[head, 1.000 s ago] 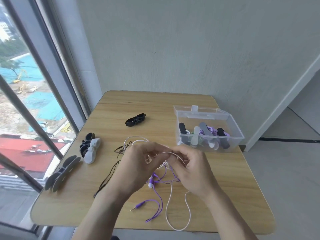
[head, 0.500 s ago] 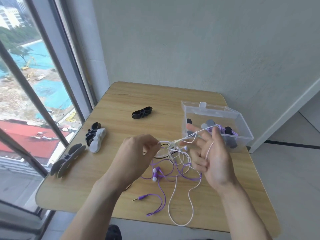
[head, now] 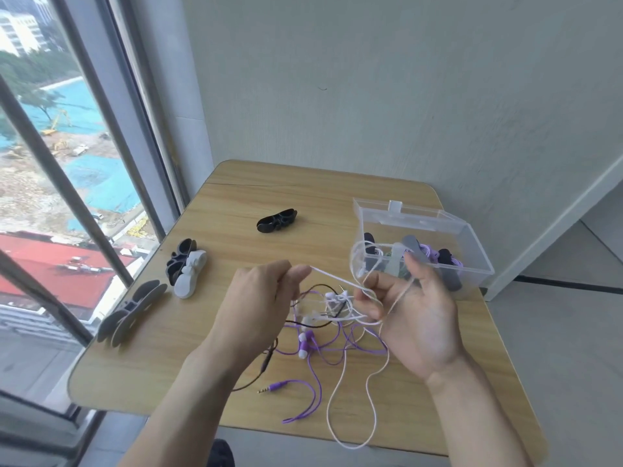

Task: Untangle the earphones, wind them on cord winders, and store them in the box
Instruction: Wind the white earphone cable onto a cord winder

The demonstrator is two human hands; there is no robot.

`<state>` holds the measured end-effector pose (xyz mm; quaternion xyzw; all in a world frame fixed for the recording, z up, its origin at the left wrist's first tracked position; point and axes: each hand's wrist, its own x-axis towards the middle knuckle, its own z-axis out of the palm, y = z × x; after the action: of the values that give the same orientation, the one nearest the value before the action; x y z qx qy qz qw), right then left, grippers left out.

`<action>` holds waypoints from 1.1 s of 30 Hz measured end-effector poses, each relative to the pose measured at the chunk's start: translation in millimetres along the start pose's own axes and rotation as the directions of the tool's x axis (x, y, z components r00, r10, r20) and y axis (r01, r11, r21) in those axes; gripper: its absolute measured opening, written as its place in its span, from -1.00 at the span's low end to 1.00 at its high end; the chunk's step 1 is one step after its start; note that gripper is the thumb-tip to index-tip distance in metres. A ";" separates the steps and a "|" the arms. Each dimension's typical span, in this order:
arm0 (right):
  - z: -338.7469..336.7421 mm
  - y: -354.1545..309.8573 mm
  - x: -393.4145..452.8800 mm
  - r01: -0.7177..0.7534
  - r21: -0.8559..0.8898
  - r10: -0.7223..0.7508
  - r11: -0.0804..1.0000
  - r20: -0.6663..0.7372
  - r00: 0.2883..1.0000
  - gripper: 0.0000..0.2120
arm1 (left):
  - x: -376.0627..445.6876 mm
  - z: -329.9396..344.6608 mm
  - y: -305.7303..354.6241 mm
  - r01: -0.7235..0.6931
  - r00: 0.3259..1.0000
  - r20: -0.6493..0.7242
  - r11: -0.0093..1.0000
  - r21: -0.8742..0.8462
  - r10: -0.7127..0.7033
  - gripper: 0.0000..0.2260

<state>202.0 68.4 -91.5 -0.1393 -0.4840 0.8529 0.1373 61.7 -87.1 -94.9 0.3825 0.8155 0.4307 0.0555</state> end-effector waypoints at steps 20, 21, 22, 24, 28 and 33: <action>-27.4 -8.5 -10.4 -0.046 -0.850 -0.447 0.524 -0.320 0.836 -0.31 | 3.2 8.6 19.0 0.160 0.981 -0.023 0.879 -0.450 -0.190 -0.58; -25.5 -6.4 -11.0 -0.059 -0.884 -0.433 0.465 -0.284 0.855 -0.26 | 0.9 9.1 22.1 0.147 0.985 -0.014 0.881 -0.450 -0.172 -0.55; -21.8 -4.0 -11.9 -0.072 -0.917 -0.430 0.393 -0.253 0.867 -0.23 | -1.1 10.7 23.5 0.145 0.987 0.000 0.881 -0.449 -0.163 -0.53; -10.3 0.5 -14.3 -0.055 -0.971 -0.466 0.231 -0.160 0.870 -0.29 | -4.2 13.7 25.2 0.135 0.990 0.021 0.902 -0.411 -0.139 -0.51; 12.2 -1.9 -19.6 0.115 -0.922 -0.315 0.370 -0.007 0.949 -0.81 | -12.7 26.5 27.3 -0.023 0.994 0.098 0.986 -0.166 0.040 -0.57; 12.0 -17.3 -18.8 0.116 -0.558 -0.261 0.822 -0.188 0.947 -0.63 | -7.9 27.7 18.2 -0.008 0.982 0.187 0.998 -0.063 0.020 -0.70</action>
<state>216.7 60.5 -68.6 -0.2323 -0.6939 0.6386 0.2381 89.3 -68.0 -100.5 0.4253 0.7903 0.4180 0.1409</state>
